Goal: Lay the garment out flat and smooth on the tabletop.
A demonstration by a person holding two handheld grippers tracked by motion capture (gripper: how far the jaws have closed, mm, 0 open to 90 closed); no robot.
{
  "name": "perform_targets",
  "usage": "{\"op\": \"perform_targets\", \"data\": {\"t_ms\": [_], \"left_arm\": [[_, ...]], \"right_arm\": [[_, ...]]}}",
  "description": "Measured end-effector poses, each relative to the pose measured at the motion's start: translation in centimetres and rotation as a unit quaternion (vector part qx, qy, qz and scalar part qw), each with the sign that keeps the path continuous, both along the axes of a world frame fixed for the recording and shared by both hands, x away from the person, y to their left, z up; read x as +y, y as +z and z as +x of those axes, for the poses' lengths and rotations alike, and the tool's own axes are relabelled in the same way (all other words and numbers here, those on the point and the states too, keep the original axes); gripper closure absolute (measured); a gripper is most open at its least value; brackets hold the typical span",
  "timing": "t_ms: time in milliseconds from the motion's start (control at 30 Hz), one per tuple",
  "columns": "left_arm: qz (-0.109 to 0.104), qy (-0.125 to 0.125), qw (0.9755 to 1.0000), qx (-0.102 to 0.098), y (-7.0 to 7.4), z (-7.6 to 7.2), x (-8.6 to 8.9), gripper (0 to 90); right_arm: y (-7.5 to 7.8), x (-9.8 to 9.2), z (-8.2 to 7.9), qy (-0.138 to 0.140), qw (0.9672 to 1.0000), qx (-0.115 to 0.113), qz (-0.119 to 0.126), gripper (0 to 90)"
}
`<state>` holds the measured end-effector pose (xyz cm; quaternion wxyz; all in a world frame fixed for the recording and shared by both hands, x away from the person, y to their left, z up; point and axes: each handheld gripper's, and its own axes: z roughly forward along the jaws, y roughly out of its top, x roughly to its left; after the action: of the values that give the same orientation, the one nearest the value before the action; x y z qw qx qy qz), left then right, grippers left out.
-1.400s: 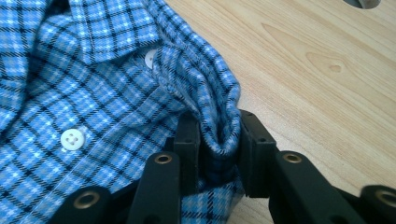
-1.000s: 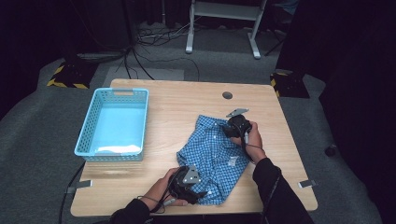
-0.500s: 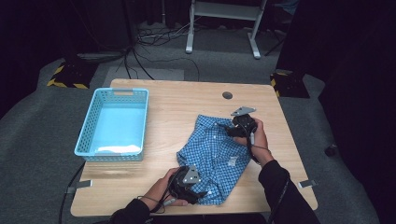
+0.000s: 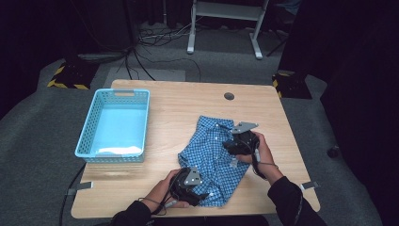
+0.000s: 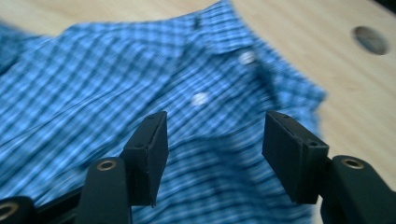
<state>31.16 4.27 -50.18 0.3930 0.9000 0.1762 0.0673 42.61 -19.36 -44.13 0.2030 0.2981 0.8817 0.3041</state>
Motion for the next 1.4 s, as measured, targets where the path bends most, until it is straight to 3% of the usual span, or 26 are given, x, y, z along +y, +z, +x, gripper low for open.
{"op": "perform_targets", "data": {"t_ms": [133,267,500,667,767,867,1267,1400], "left_arm": [[0.000,0.000,1.0000,0.000,0.0,0.0,0.0,28.5],[0.000,0.001,1.0000,0.001,0.0,0.0,0.0,28.5],[0.002,0.001,1.0000,0.001,0.0,0.0,0.1,28.6],[0.002,0.000,1.0000,0.000,0.0,0.0,0.1,28.6],[0.002,0.000,1.0000,0.001,0.0,0.0,0.1,28.6],[0.002,0.000,1.0000,0.001,0.0,0.0,0.1,28.6],[0.002,0.000,1.0000,0.000,0.0,-0.1,0.1,28.6],[0.002,0.000,1.0000,-0.001,0.0,0.0,0.1,28.6]], "right_arm": [[-0.6,0.2,-1.4,0.021,0.9997,0.006,-0.011,40.9],[-1.8,0.3,-3.1,0.038,0.9990,0.024,0.006,40.7],[-3.9,1.0,-4.1,0.052,0.9971,0.054,0.006,45.8],[-3.9,1.1,-4.2,0.072,0.9946,0.072,0.021,67.1],[-3.8,1.3,-4.3,0.087,0.9931,0.078,0.017,79.8],[-3.7,1.2,-4.3,0.091,0.9926,0.079,0.017,85.3],[-2.1,-0.3,-5.0,0.110,0.9906,0.066,0.048,87.7],[-1.9,-0.7,-5.4,0.117,0.9898,0.064,0.048,87.8]]}}
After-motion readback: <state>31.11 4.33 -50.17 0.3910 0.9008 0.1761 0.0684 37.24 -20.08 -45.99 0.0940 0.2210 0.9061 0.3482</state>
